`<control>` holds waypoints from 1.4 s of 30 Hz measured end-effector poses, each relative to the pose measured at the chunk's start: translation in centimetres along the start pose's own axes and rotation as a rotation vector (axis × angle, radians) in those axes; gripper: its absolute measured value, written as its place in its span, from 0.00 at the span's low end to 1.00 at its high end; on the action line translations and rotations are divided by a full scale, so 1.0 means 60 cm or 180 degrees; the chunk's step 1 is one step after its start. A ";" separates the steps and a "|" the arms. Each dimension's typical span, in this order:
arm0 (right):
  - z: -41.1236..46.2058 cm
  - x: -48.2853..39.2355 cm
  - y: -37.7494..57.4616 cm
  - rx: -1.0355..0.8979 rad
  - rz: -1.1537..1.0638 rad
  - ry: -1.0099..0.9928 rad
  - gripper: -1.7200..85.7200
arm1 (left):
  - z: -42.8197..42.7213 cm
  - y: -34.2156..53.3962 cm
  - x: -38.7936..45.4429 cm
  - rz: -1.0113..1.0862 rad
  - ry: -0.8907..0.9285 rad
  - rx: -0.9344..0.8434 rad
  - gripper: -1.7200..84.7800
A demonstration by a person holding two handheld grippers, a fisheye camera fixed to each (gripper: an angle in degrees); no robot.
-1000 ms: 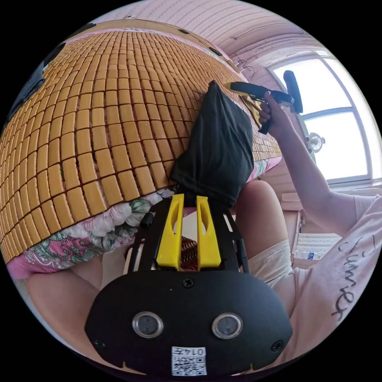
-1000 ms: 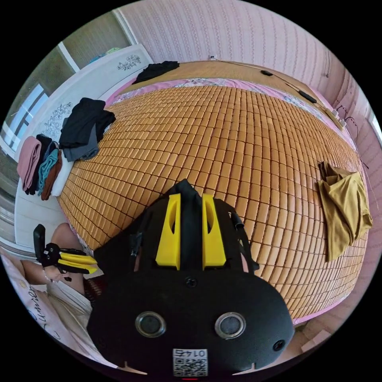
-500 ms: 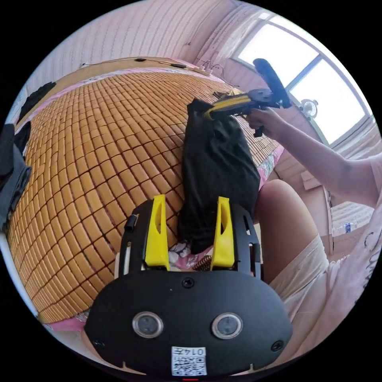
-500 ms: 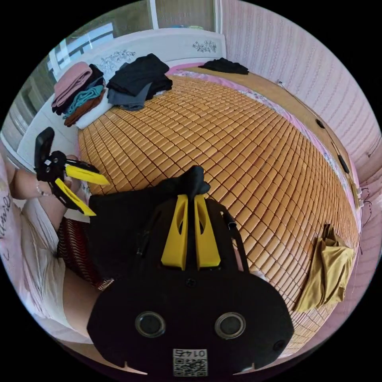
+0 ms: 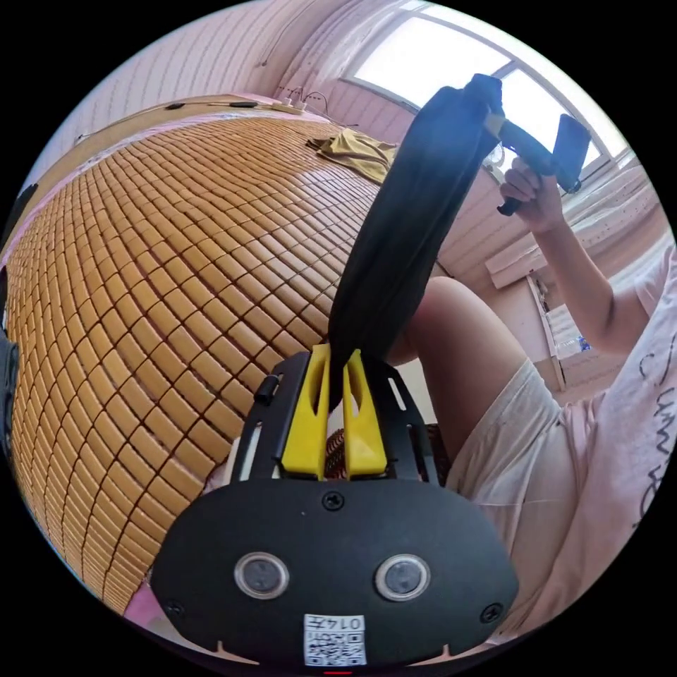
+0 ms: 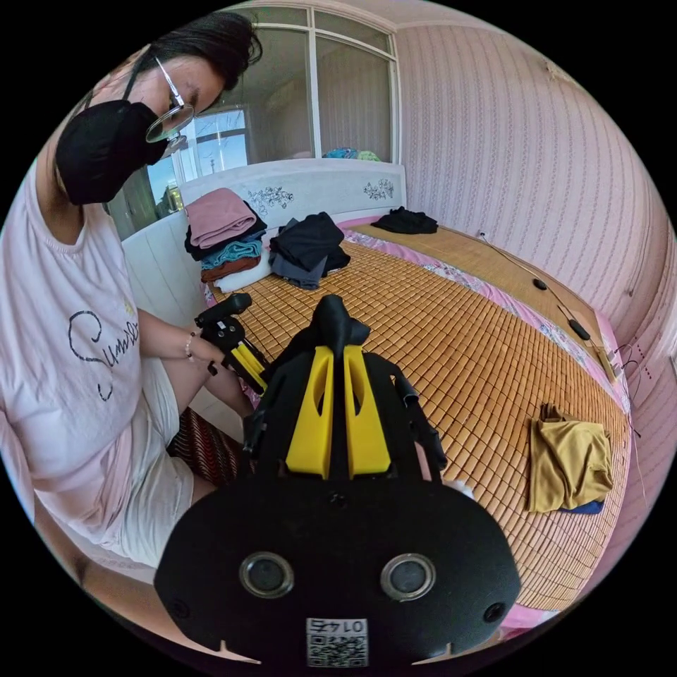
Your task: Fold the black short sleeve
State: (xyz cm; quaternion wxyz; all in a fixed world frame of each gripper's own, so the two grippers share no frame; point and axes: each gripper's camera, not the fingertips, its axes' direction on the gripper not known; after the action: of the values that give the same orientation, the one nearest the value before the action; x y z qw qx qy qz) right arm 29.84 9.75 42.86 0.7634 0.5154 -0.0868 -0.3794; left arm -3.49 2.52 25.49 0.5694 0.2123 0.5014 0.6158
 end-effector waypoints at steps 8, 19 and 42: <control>0.010 -0.014 -0.105 0.0260 -0.0290 -0.0114 0.02 | -0.161 0.083 0.041 -0.0322 -0.0149 0.0850 0.01; 0.329 -0.142 -0.696 0.0181 -0.1870 -0.0609 0.07 | -0.440 0.191 -0.094 -0.1501 -0.1705 0.2314 0.05; 0.125 -0.010 0.085 -0.1762 0.1214 0.0495 0.13 | -0.208 0.155 0.037 -0.1320 -0.0224 0.1550 0.12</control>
State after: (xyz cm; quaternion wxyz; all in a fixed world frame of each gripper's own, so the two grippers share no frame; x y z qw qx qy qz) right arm 27.97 5.68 50.79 0.9359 0.2906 -0.0170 -0.1987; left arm -18.97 1.26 27.72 0.6323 0.2567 0.6466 0.3409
